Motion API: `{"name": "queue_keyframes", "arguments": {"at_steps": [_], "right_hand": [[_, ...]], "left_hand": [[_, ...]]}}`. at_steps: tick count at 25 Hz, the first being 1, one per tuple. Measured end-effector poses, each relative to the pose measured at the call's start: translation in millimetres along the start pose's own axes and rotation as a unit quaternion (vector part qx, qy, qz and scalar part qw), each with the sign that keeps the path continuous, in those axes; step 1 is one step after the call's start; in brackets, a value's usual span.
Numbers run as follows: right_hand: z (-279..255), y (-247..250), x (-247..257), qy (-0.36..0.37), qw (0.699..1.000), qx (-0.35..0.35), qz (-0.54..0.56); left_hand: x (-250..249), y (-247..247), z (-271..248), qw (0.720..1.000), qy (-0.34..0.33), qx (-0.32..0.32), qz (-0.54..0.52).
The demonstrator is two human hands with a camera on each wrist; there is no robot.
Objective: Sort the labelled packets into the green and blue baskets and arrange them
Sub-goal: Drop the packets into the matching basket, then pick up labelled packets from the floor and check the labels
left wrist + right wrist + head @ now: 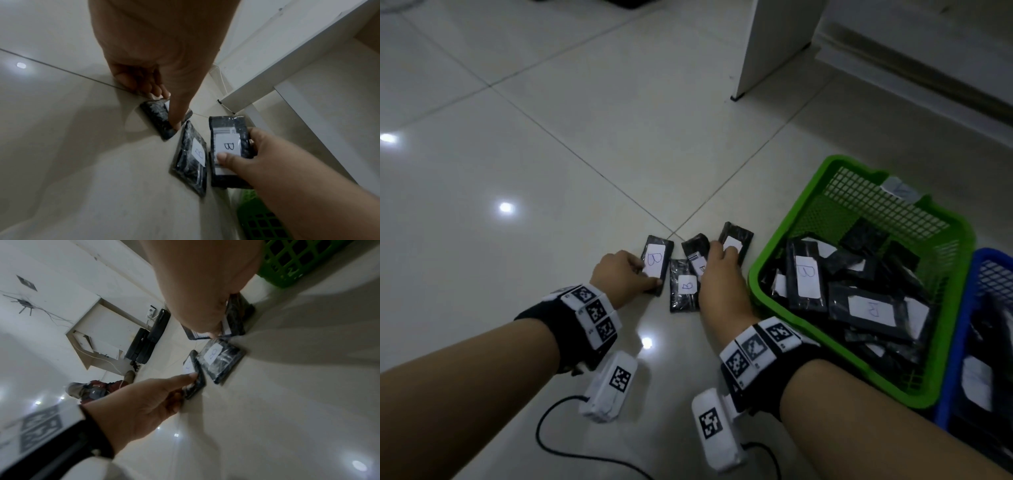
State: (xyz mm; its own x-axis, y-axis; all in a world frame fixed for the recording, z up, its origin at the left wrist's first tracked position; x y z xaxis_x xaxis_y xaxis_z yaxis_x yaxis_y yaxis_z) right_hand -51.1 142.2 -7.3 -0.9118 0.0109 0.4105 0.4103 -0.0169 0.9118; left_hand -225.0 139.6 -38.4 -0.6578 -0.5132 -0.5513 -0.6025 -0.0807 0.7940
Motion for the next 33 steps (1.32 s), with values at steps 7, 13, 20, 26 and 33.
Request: {"name": "queue_keyframes", "arguments": {"at_steps": [7,13,20,26,33], "right_hand": [[-12.8,43.3,-2.9,-0.051,0.971,-0.030,0.231],[-11.8,89.9,-38.5,-0.101,0.941,-0.108,0.305],[10.9,125.0,-121.8,-0.238,0.901,-0.238,0.273],[8.5,129.8,-154.3,-0.230,0.953,-0.115,0.160],[-16.2,126.9,-96.6,-0.047,0.975,-0.184,0.113]], "left_hand": [[-23.0,2.2,-13.7,0.999,0.005,-0.025,-0.044],[-87.9,10.7,-33.3,0.964,0.008,-0.035,-0.265],[-161.3,-25.4,-76.1,0.929,-0.140,0.124,-0.320],[-175.7,-57.0,-86.4,0.929,-0.359,0.025,-0.084],[-140.8,-21.0,-53.0,0.951,-0.271,-0.057,-0.137]]}}
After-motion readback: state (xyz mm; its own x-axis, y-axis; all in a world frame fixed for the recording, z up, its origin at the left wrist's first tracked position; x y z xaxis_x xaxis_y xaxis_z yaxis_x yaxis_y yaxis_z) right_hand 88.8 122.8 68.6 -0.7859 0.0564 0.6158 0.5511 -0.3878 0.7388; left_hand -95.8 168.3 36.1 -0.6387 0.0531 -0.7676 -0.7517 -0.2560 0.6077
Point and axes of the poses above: each hand's wrist, its own z-axis towards the middle knuckle, its own y-axis out of the back of the hand, x = y × z, the point moved 2 cm from there along z, towards the middle knuckle, and after that the axes turned 13 degrees about -x, right-handed, at the moved point
